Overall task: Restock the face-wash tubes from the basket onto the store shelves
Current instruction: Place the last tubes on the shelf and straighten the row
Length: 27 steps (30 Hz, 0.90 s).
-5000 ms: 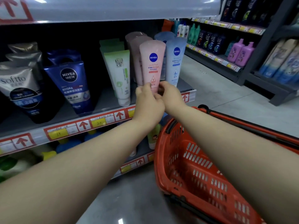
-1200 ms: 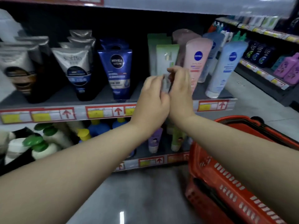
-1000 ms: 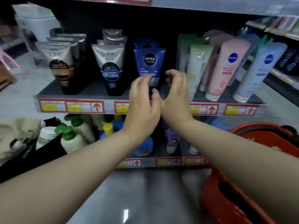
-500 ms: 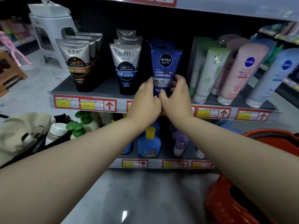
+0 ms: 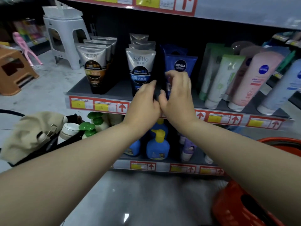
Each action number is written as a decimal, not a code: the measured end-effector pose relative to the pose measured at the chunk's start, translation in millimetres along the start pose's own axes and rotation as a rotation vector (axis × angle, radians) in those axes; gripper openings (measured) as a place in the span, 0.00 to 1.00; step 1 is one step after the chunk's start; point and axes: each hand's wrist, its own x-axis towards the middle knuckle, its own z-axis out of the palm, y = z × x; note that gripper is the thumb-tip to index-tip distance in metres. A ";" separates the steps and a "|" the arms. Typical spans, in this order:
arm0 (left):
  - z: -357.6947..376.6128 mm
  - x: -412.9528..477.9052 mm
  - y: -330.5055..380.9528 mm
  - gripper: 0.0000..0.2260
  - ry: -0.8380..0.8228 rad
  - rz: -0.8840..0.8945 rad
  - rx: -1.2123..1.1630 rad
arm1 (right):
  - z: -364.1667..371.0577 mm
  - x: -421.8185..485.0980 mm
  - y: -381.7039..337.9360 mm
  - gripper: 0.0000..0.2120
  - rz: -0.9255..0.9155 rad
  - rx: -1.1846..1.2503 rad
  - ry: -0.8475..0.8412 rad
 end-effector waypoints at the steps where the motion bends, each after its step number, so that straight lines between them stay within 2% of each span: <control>1: -11.2 -2.6 -6.2 0.25 0.014 0.014 0.042 | 5.1 2.1 -8.6 0.20 -0.030 -0.016 -0.040; 5: -64.8 -12.1 -46.2 0.22 0.077 0.104 0.438 | 37.0 5.6 -46.7 0.18 -0.145 -0.060 -0.190; 8: -101.5 -17.8 -84.0 0.24 0.041 0.120 0.696 | 64.2 8.1 -72.7 0.19 -0.194 -0.073 -0.318; 12: -129.2 -16.7 -116.4 0.25 -0.031 -0.001 0.852 | 93.4 16.4 -99.2 0.26 -0.057 -0.054 -0.447; 15: -132.4 -7.2 -124.7 0.31 -0.116 -0.119 0.817 | 107.2 23.2 -109.2 0.26 0.090 0.011 -0.453; 18: -124.9 2.5 -125.1 0.33 -0.160 -0.158 0.637 | 115.7 25.1 -112.6 0.29 0.174 0.036 -0.484; 23: -111.4 4.0 -125.9 0.34 -0.129 -0.200 0.407 | 122.6 21.4 -113.5 0.31 0.163 0.023 -0.448; 27: -111.5 0.3 -125.8 0.34 -0.116 -0.192 0.389 | 123.6 17.8 -110.1 0.31 0.142 0.046 -0.421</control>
